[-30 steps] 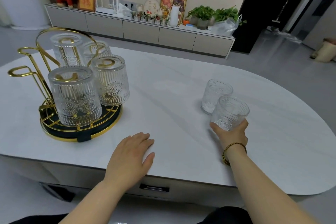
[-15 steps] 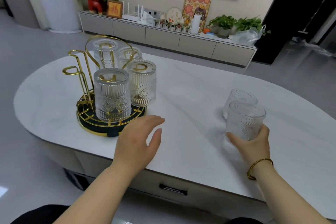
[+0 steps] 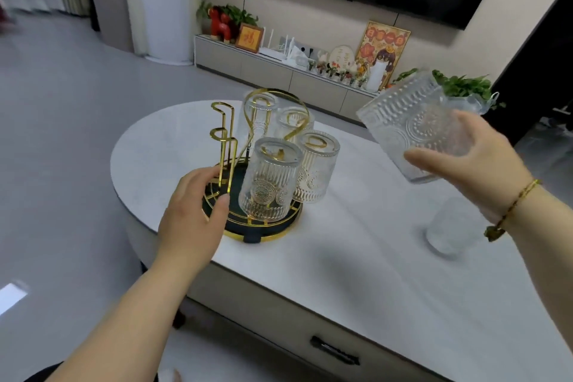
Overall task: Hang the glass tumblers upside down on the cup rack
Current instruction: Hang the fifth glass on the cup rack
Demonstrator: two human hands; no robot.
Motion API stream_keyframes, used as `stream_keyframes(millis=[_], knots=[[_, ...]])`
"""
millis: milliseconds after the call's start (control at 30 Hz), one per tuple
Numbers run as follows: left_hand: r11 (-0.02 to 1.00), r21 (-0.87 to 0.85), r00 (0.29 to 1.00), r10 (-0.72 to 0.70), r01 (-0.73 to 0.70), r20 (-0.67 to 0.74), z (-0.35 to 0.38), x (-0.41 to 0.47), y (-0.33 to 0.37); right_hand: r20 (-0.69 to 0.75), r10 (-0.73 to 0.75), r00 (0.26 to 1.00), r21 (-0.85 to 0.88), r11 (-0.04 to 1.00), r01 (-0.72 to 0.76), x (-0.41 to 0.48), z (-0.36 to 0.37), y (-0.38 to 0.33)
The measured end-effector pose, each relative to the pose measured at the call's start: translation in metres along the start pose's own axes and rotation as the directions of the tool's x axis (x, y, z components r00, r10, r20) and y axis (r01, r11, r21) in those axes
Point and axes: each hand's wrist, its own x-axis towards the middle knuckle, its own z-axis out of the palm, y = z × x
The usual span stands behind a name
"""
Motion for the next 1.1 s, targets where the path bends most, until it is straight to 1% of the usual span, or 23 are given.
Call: stream_keyframes(millis=[100,167,267,333,467,533,600,700,800,867,967,1100], knots=[[0.996,0.091,0.990,-0.038,0.026,0.133,-0.001,0.009,-0.016,0.053,-0.074,0.996,-0.151,0.985,0.081,0.021,0.003,-0.039],[0.992,0.123,0.975,-0.057,0.031,0.214,0.000,0.012,-0.025,0.078,-0.115,0.990,-0.217,0.967,0.130,0.035,0.009,-0.063],[0.977,0.215,0.930,-0.091,0.014,0.356,0.003,0.013,-0.039,0.151,-0.161,0.975,-0.262,0.945,0.196,0.055,0.025,-0.097],[0.966,0.257,0.899,-0.097,-0.018,0.427,0.005,0.013,-0.047,0.190,-0.185,0.964,-0.269,0.935,0.232,0.067,0.039,-0.116],[0.962,0.262,0.848,-0.077,-0.074,0.524,0.007,0.012,-0.054,0.272,-0.266,0.925,-0.294,0.892,0.343,0.087,0.075,-0.148],[0.960,0.263,0.830,-0.067,-0.099,0.554,0.008,0.011,-0.057,0.330,-0.280,0.902,-0.308,0.871,0.383,0.095,0.093,-0.159],[0.952,0.277,0.818,-0.058,-0.126,0.572,0.009,0.011,-0.059,0.381,-0.272,0.884,-0.361,0.836,0.413,0.103,0.110,-0.167],[0.943,0.290,0.811,-0.042,-0.161,0.584,0.010,0.012,-0.062,0.459,-0.213,0.862,-0.456,0.777,0.435,0.113,0.129,-0.177],[0.939,0.299,0.805,-0.042,-0.171,0.592,0.010,0.013,-0.063,0.560,-0.154,0.814,-0.461,0.759,0.460,0.116,0.141,-0.185],[0.937,0.303,0.797,-0.049,-0.172,0.602,0.009,0.013,-0.063,0.576,-0.146,0.804,-0.469,0.747,0.471,0.118,0.149,-0.186],[0.937,0.302,0.787,-0.051,-0.175,0.614,0.009,0.013,-0.063,0.550,-0.146,0.822,-0.508,0.723,0.468,0.122,0.160,-0.181],[0.939,0.299,0.784,-0.055,-0.171,0.619,0.008,0.014,-0.063,0.600,-0.061,0.798,-0.548,0.695,0.465,0.128,0.168,-0.176]])
